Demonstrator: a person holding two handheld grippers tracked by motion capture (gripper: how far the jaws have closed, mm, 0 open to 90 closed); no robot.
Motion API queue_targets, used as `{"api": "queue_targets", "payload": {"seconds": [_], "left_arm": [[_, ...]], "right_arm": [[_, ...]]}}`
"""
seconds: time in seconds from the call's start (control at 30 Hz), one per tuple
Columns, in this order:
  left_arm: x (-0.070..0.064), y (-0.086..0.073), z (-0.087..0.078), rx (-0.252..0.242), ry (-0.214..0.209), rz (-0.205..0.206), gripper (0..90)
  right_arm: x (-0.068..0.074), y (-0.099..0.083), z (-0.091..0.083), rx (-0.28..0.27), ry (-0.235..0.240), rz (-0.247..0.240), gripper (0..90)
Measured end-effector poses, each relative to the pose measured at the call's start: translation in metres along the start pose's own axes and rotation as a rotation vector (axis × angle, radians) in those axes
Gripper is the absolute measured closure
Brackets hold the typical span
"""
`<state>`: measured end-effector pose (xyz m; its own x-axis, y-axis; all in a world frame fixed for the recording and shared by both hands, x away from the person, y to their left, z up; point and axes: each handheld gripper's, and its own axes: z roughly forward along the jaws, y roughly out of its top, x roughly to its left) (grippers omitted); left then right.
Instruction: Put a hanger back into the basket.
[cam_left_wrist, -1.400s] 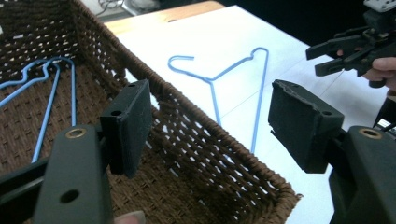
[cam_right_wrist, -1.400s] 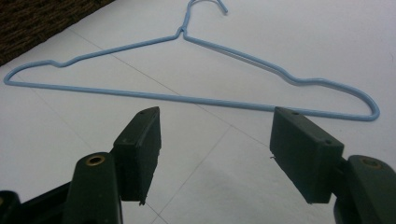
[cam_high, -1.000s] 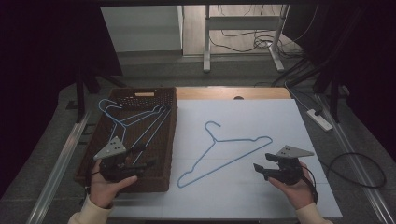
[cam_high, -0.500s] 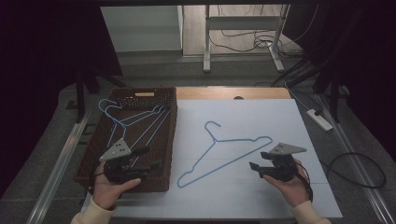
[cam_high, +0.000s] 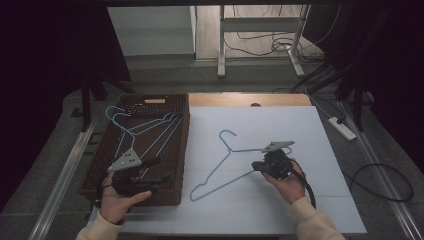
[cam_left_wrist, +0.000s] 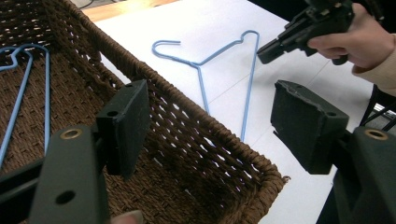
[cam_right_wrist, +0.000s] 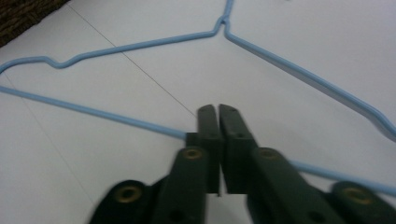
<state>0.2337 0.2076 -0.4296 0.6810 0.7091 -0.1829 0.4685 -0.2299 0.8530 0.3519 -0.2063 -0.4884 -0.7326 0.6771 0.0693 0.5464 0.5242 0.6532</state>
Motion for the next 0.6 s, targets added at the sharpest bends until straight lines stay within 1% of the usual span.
{"api": "queue_targets", "payload": {"seconds": [0.03, 0.07, 0.17, 0.2, 0.23, 0.3, 0.37, 0.4, 0.47, 0.5, 0.6], "left_arm": [[0.0, 0.0, 0.0, 0.0, 0.0, 0.0, 28.9], [0.0, 0.0, 0.0, 0.0, 0.0, -0.001, 28.9], [0.001, 0.0, 0.0, 0.0, 0.001, -0.002, 29.0], [0.001, -0.001, 0.0, 0.0, 0.0, -0.004, 29.0], [0.002, -0.001, 0.0, 0.001, -0.001, -0.007, 28.9], [0.002, -0.001, 0.0, 0.002, -0.002, -0.007, 28.9], [0.001, -0.001, 0.0, 0.001, -0.003, -0.006, 29.0], [0.001, 0.0, 0.001, 0.001, -0.005, -0.004, 29.0], [0.0, 0.0, 0.001, 0.002, -0.006, -0.002, 29.0], [0.0, 0.0, 0.001, 0.004, -0.009, -0.002, 29.0], [0.0, 0.0, 0.001, 0.002, -0.012, -0.008, 29.0]], "right_arm": [[0.001, 0.003, 0.003, 0.01, 0.008, 0.002, 90.0], [0.003, 0.007, 0.011, 0.039, 0.024, -0.008, 90.0], [0.009, 0.012, 0.022, 0.073, 0.04, -0.029, 90.0], [0.009, 0.012, 0.022, 0.073, 0.04, -0.029, 90.0], [0.014, 0.014, 0.032, 0.102, 0.051, -0.046, 90.0], [0.015, 0.016, 0.038, 0.121, 0.055, -0.045, 90.0], [0.015, 0.016, 0.041, 0.132, 0.053, -0.046, 90.0], [0.014, 0.015, 0.044, 0.145, 0.052, -0.036, 90.0], [0.014, 0.015, 0.044, 0.152, 0.053, -0.03, 90.0], [0.013, 0.013, 0.044, 0.149, 0.06, -0.019, 90.0], [0.013, 0.012, 0.041, 0.163, 0.065, -0.018, 90.0]]}}
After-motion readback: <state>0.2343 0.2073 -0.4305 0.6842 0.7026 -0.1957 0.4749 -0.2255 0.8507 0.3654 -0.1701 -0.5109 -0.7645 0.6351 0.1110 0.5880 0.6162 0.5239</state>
